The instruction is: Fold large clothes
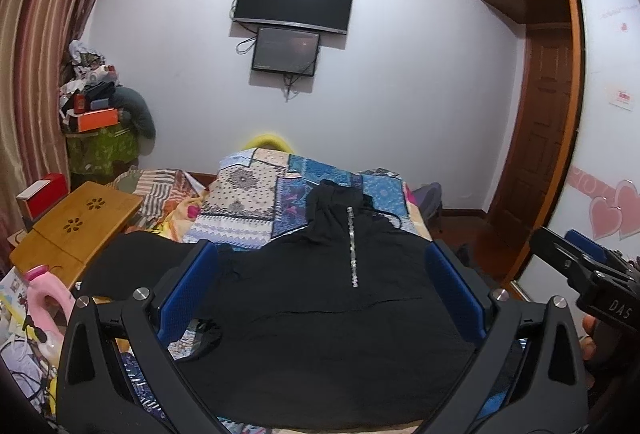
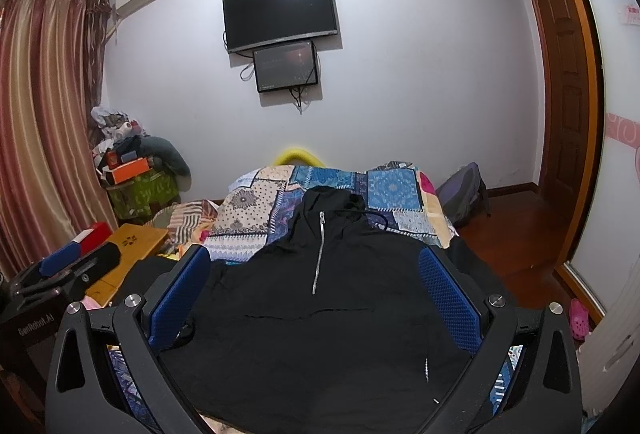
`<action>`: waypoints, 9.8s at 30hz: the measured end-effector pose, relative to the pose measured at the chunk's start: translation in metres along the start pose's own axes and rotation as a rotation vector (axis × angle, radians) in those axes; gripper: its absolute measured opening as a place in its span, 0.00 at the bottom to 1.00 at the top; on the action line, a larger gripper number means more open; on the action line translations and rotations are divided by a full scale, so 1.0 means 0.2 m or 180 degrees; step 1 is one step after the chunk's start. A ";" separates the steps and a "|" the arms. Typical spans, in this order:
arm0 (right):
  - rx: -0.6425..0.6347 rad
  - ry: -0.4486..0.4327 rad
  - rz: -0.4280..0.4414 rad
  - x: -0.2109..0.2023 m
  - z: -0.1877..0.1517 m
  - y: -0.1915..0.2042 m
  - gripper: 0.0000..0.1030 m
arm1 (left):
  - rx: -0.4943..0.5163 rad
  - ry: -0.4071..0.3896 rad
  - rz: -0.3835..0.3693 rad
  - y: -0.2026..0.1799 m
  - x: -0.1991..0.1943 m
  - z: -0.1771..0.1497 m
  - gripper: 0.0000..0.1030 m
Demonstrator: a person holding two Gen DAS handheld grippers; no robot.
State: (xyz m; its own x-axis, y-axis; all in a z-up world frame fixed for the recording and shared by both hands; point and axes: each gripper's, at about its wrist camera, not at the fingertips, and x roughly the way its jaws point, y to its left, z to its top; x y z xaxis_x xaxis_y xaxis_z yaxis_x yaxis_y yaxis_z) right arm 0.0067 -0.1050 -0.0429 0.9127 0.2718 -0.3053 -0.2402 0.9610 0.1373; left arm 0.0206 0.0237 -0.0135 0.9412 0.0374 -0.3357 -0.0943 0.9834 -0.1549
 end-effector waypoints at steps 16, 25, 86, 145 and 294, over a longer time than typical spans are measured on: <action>0.0048 0.0426 -0.0275 0.29 -0.01 -0.08 1.00 | -0.0578 0.0260 0.1105 0.75 0.34 0.03 1.00; 0.0119 0.0842 -0.0425 0.49 -0.04 -0.15 1.00 | -0.1369 0.0826 0.1156 1.36 0.62 -0.17 1.00; 0.0248 0.1177 -0.0537 0.53 -0.12 -0.37 1.00 | -0.0642 0.1537 -0.0111 0.47 1.33 -0.05 0.02; 0.0051 0.1568 -0.0643 0.65 -0.23 -0.36 1.00 | -0.1582 0.2132 0.0354 0.95 1.36 -0.47 0.22; 0.0181 0.2473 0.0233 0.93 -0.21 -0.43 0.19 | -0.0004 0.1794 -0.0533 0.33 1.21 -0.27 0.66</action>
State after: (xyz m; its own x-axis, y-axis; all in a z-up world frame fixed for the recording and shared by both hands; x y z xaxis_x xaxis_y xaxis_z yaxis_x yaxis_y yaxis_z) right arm 0.1825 -0.1359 -0.1512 0.3969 0.3131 -0.8628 -0.2545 0.9407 0.2243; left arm 0.2249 0.0877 -0.1547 0.6257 -0.2188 -0.7487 0.0400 0.9676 -0.2494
